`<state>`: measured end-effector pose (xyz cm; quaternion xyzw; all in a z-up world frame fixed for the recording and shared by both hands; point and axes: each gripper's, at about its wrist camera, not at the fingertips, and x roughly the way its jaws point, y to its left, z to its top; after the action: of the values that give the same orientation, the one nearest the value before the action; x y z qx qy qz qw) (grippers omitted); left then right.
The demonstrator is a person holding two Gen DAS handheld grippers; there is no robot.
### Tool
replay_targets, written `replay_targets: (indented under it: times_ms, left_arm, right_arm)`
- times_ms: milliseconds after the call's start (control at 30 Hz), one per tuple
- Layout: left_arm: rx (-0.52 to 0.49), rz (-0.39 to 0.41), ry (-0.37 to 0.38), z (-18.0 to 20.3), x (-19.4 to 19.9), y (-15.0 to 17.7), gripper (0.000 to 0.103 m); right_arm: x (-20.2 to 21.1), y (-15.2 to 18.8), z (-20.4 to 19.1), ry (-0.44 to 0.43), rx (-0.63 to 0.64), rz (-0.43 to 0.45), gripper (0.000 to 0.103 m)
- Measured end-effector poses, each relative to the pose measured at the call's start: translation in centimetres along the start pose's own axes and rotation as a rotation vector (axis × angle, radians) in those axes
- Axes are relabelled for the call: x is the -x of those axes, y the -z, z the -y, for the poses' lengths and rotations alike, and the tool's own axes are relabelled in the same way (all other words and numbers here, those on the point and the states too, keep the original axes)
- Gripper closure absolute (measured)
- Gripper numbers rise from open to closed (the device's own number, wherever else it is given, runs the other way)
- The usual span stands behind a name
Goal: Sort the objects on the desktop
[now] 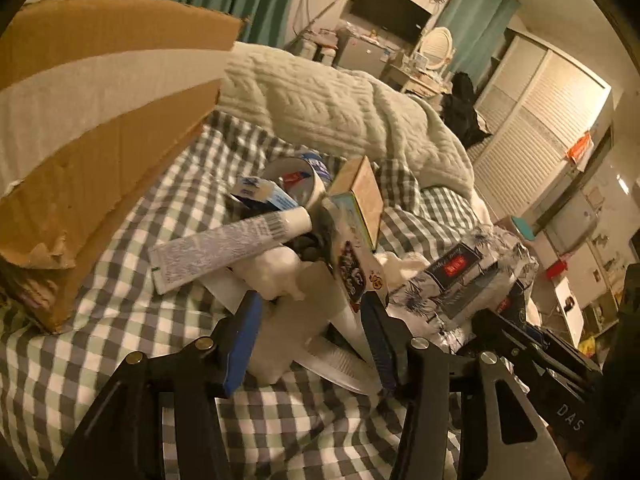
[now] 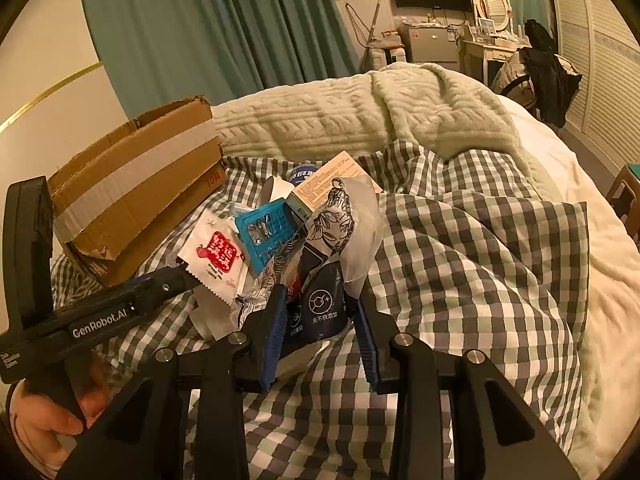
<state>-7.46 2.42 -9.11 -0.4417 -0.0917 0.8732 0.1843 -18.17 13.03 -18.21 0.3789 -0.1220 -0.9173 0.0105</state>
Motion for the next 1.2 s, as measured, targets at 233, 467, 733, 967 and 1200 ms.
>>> replay_targets:
  times_ms: [233, 467, 733, 967, 1200]
  left_arm:
    - [-0.010, -0.017, 0.030, 0.8, -0.5, 0.0, 0.049]
    - [0.061, -0.019, 0.127, 0.9, 0.1, -0.2, 0.049]
    - [0.079, -0.041, 0.132, 2.8, -0.6, -1.0, 0.049]
    - [0.066, -0.036, 0.095, 3.3, -2.0, -1.3, 0.060]
    - [0.076, -0.051, 0.048, 2.1, -2.5, -1.0, 0.098]
  right_arm:
    - [-0.2, 0.1, 0.2, 0.005, -0.008, -0.005, 0.070]
    - [-0.7, 0.1, 0.4, 0.004, -0.016, -0.017, 0.070]
    - [-2.2, 0.0, 0.5, 0.001, -0.019, -0.054, 0.070]
    - [-2.2, 0.1, 0.5, 0.001, -0.020, -0.053, 0.070]
    - [-1.8, 0.1, 0.4, 0.007, -0.013, -0.039, 0.070]
